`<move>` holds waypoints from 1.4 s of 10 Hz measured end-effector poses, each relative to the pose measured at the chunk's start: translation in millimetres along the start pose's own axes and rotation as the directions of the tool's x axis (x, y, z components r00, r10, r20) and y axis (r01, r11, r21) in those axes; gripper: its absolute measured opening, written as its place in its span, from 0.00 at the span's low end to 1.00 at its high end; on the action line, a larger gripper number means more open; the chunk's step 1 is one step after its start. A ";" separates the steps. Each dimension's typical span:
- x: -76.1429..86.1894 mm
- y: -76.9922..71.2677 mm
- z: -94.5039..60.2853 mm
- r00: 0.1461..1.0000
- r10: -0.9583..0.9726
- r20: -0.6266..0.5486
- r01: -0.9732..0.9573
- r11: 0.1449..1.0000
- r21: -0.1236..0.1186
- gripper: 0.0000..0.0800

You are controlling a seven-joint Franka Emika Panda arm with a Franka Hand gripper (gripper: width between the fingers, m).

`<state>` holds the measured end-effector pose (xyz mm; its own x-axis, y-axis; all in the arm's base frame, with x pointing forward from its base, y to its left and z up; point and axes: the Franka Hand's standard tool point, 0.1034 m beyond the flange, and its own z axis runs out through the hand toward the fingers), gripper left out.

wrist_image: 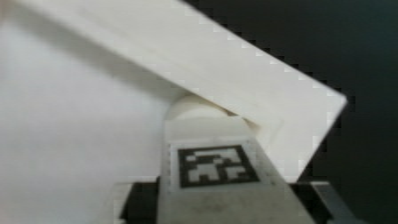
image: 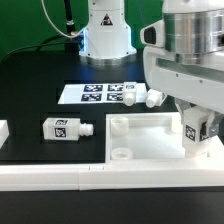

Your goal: Assemble one leg

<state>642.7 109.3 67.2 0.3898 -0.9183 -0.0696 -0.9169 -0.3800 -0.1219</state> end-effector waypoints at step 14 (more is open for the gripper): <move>-4.4 0.6 -1.1 0.555 -0.832 0.021 0.832 0.553 -0.043 0.81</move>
Offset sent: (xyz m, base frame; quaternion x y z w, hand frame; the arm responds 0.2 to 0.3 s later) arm 0.0000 0.0000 0.0000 0.0000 0.0000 -0.0650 0.9979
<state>640.4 113.0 68.6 0.9807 -0.1908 0.0418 -0.1869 -0.9789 -0.0825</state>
